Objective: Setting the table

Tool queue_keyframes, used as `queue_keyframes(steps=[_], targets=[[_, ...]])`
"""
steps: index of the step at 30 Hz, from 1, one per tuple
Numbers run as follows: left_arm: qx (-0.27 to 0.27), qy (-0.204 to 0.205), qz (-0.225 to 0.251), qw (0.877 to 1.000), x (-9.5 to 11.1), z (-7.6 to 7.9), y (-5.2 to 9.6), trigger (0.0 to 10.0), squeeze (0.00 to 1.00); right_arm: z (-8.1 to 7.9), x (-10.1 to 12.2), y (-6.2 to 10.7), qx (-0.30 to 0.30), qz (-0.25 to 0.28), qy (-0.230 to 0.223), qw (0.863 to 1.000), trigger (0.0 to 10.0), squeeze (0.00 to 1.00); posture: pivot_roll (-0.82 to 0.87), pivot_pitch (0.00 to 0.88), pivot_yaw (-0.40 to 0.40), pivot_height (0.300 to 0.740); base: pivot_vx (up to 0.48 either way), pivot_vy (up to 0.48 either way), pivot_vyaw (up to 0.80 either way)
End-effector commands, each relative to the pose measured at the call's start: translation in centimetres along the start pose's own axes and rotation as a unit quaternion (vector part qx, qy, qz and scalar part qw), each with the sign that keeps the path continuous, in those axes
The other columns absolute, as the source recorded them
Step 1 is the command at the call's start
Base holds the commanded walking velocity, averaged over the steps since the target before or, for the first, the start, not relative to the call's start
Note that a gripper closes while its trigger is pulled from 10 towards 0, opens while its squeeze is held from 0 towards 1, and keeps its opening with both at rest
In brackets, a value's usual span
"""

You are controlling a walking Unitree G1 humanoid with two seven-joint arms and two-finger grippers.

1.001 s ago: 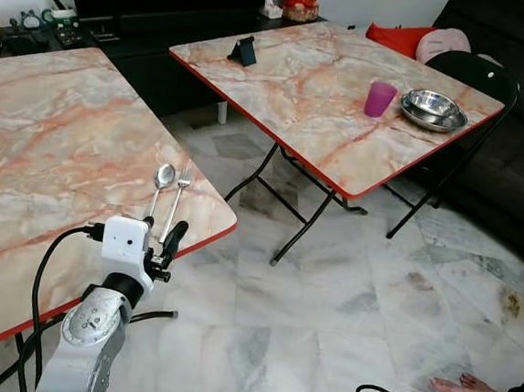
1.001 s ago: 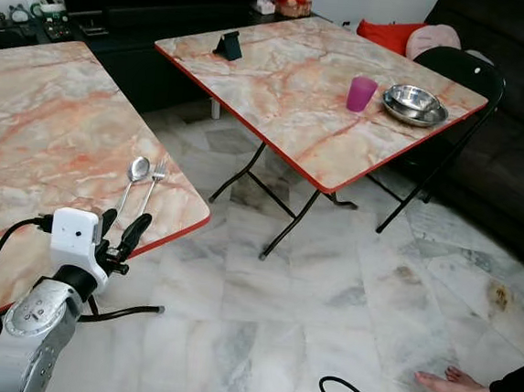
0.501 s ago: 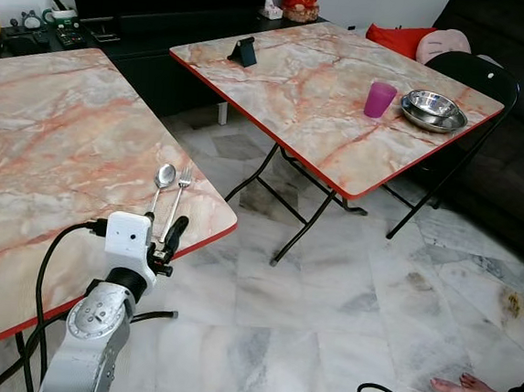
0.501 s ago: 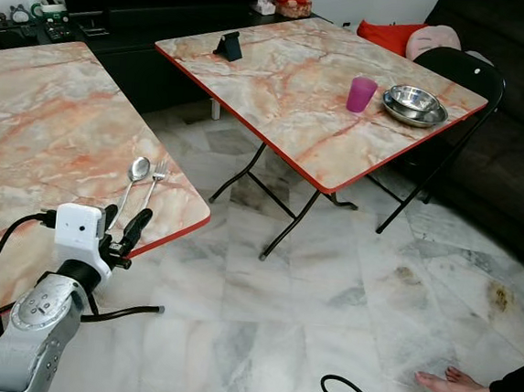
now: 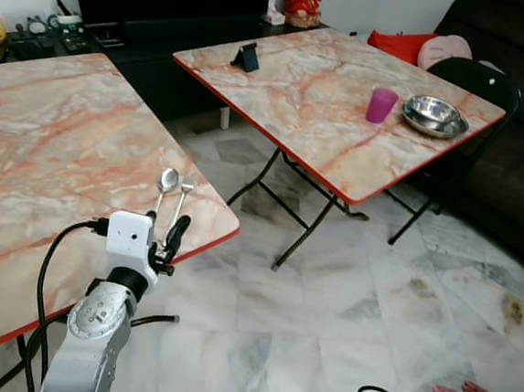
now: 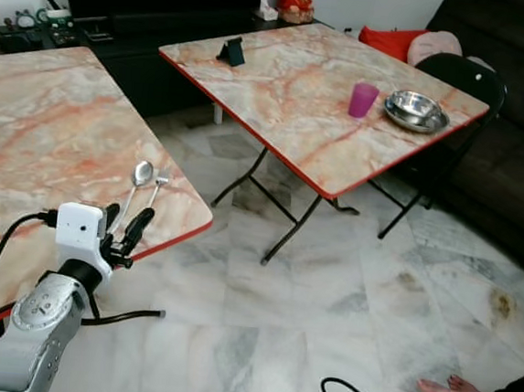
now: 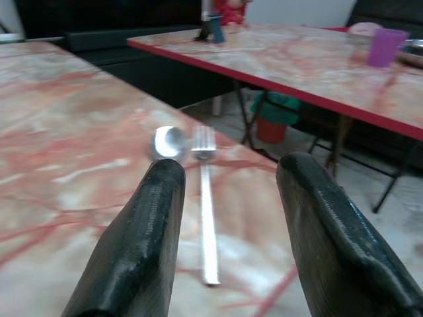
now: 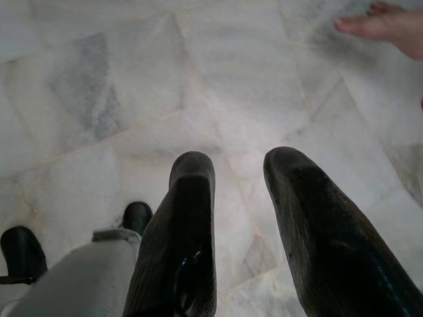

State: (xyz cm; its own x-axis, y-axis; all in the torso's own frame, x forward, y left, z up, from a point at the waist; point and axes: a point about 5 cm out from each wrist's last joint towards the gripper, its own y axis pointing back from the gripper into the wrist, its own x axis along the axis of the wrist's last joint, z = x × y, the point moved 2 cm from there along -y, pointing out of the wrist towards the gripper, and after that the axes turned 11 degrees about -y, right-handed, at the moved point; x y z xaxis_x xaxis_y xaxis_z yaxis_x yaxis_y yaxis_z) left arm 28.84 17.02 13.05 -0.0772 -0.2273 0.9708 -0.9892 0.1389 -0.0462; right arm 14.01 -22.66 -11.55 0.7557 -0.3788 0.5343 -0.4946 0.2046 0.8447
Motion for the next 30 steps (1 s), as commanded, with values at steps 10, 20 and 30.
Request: queue_keyframes(steps=[10,20,30], targets=[[0.004,-0.011,-0.005,1.0,-0.3,-0.3,-0.1,10.0,0.0,0.2,0.4,0.0,0.0,0.008,-0.013,1.0,10.0,0.0,0.1,0.0,-0.096,0.74,0.357,0.0,0.0],[-0.024,-0.013,-0.005,1.0,-0.2,0.7,-0.5,10.0,0.0,0.1,0.4,0.0,0.002,0.007,-0.013,1.0,10.0,0.0,0.1,0.0,-0.096,0.74,0.136,0.0,0.0],[-0.02,-0.019,-0.017,0.999,-0.7,0.8,-1.0,10.0,0.0,0.1,0.4,0.0,0.003,0.007,-0.016,1.0,10.0,0.0,0.1,0.0,-0.094,0.74,0.0,0.0,0.0]])
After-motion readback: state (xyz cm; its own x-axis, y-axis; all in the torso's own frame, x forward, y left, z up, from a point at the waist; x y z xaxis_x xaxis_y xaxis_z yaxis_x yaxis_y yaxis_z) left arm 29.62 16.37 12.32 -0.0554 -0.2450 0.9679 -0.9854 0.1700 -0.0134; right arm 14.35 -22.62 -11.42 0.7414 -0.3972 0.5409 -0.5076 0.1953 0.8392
